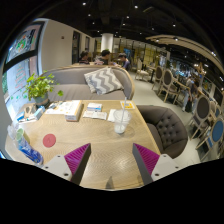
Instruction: Pour water
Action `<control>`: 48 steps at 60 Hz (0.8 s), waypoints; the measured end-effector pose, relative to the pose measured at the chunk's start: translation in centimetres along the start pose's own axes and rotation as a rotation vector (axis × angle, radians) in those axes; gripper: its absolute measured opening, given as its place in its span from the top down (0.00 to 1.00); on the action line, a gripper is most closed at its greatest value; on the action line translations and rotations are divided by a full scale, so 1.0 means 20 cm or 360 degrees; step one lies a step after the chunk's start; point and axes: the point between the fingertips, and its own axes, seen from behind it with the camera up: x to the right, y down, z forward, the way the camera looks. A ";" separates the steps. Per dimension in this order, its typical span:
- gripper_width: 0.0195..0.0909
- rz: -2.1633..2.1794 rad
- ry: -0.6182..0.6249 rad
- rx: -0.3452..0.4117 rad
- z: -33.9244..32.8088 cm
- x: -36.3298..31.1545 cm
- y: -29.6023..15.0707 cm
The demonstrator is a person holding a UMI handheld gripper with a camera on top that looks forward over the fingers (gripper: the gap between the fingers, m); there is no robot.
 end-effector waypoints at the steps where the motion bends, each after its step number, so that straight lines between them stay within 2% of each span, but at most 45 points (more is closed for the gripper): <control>1: 0.07 0.0001 0.0003 0.0003 0.00 0.00 0.00; 10: 0.08 -0.0002 0.0041 0.0002 -0.12 -0.07 0.13; 19: 0.08 -0.0007 0.0029 0.0000 -0.27 -0.27 0.29; 36: 0.07 -0.0011 -0.0193 0.0053 -0.42 -1.14 0.54; 48: 0.07 -0.0030 -0.0297 0.0230 -0.26 -1.66 0.46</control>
